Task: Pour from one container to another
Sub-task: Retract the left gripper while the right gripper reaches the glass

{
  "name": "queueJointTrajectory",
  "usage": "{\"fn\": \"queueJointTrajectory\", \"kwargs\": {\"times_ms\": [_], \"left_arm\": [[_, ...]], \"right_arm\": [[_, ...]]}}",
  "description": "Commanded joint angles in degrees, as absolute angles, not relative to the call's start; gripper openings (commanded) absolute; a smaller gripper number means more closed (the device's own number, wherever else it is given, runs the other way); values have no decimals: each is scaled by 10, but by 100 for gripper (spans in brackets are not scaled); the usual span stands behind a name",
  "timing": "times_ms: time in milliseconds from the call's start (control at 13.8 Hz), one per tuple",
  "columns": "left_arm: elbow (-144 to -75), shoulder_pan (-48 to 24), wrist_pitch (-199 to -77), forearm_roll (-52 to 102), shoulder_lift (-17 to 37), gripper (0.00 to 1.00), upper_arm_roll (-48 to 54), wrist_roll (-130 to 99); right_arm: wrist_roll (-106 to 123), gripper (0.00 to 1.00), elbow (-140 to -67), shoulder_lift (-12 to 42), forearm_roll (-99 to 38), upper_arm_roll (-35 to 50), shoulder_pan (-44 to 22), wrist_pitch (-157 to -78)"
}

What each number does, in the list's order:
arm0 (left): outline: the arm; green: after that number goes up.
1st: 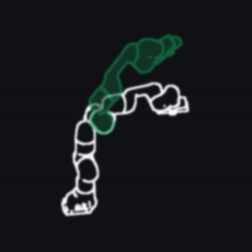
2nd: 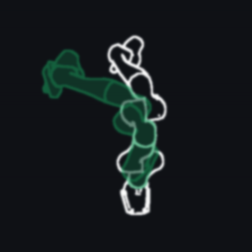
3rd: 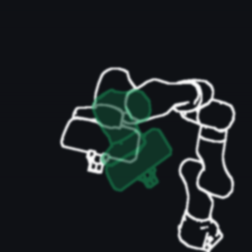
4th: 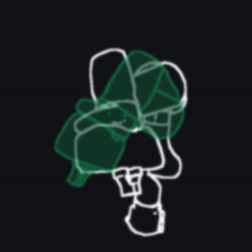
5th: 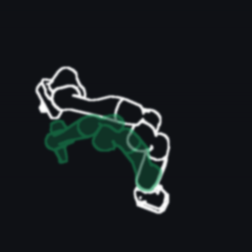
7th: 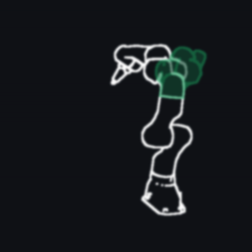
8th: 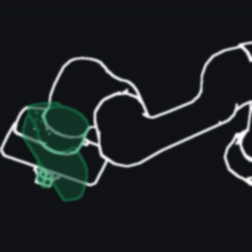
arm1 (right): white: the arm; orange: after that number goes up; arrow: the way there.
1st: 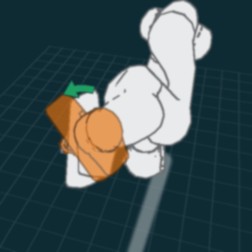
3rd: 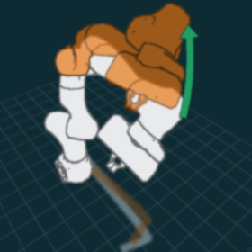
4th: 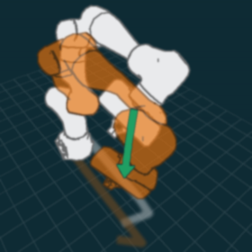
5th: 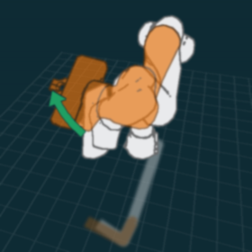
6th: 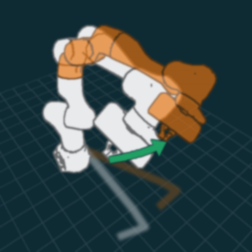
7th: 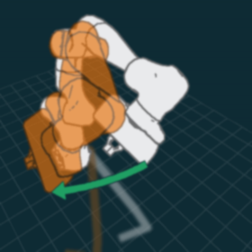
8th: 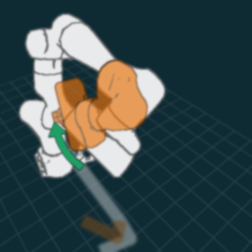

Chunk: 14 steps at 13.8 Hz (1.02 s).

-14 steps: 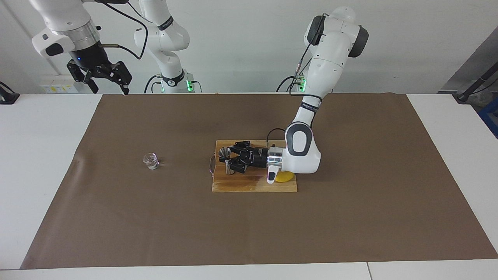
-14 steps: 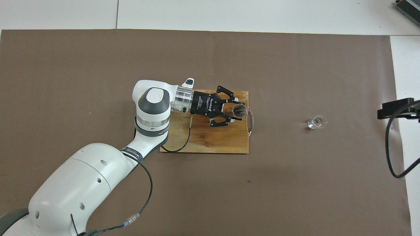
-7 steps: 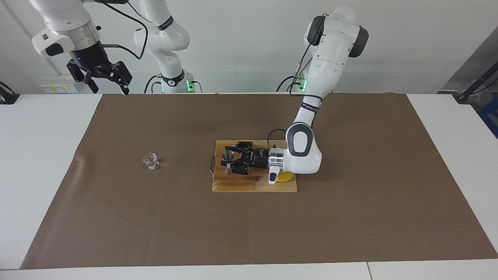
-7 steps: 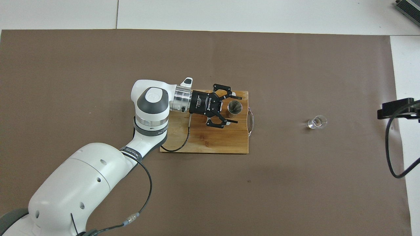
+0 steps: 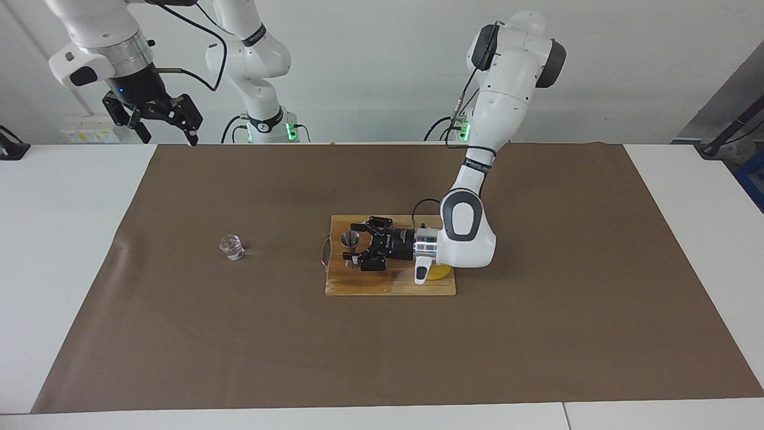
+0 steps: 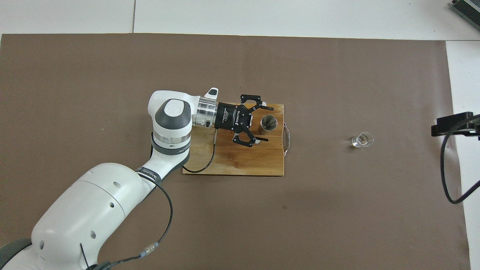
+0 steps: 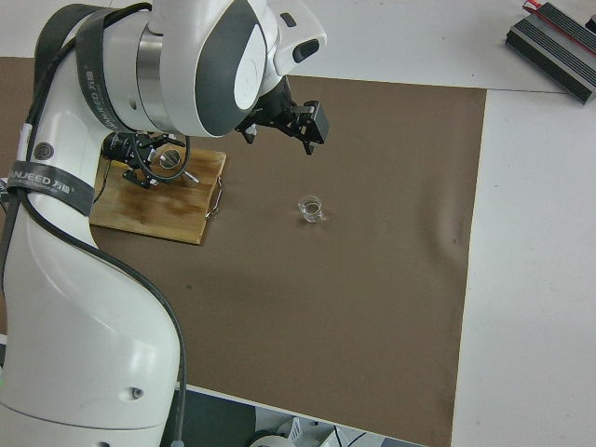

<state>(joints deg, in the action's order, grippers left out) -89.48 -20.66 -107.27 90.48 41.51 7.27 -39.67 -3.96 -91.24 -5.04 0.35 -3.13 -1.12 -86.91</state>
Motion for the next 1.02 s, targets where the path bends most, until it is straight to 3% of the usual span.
{"fn": "queueJointTrajectory", "kwargs": {"times_ms": [0, 364, 945], "left_arm": [[-881, -206, -1043, 913, 417, 100, 49, -436], [-879, -179, -970, 897, 382, 100, 25, -491], [-848, -59, -855, 736, 301, 100, -7, -528]], "right_arm": [[-25, 100, -917, -56, -1, -29, -6, -863], [-25, 100, -917, -56, -1, -29, -6, -863], [-17, 100, -917, -56, -1, -37, 2, -864]]}}
